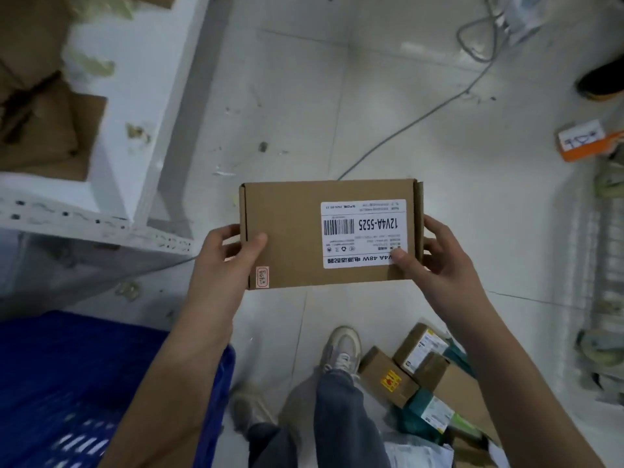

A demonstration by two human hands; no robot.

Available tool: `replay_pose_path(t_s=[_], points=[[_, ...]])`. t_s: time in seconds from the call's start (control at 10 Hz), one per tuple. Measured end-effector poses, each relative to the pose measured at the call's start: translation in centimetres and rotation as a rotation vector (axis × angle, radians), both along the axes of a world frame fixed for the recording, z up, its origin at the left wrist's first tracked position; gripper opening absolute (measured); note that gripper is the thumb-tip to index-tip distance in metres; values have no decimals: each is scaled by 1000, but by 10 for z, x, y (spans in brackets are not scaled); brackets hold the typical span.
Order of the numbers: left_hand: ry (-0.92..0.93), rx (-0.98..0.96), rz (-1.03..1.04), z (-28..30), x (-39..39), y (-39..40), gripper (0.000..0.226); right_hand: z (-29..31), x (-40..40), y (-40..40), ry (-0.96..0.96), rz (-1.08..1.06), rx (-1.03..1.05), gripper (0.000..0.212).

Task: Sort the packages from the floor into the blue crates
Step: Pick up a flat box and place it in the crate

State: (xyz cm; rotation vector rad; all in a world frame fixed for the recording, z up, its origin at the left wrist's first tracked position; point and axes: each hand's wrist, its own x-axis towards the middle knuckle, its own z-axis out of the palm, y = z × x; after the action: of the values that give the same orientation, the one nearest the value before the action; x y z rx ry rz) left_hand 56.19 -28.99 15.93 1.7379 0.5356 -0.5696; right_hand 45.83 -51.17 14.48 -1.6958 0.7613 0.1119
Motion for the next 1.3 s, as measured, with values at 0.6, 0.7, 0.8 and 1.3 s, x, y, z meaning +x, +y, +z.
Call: replay_pose_path(t_s=[0.6, 0.7, 0.8, 1.3], points=[[-255, 331, 372, 143, -129, 348, 11, 183, 24, 308, -264, 664, -8, 47], [-226, 368, 552, 131, -158, 406, 20, 182, 29, 375, -305, 829, 42, 44], [-174, 374, 766, 118, -187, 451, 10, 169, 33, 437, -335, 997, 22, 46], [251, 95, 813, 6, -207, 555, 33, 25, 49, 611, 19, 1373, -306, 42]])
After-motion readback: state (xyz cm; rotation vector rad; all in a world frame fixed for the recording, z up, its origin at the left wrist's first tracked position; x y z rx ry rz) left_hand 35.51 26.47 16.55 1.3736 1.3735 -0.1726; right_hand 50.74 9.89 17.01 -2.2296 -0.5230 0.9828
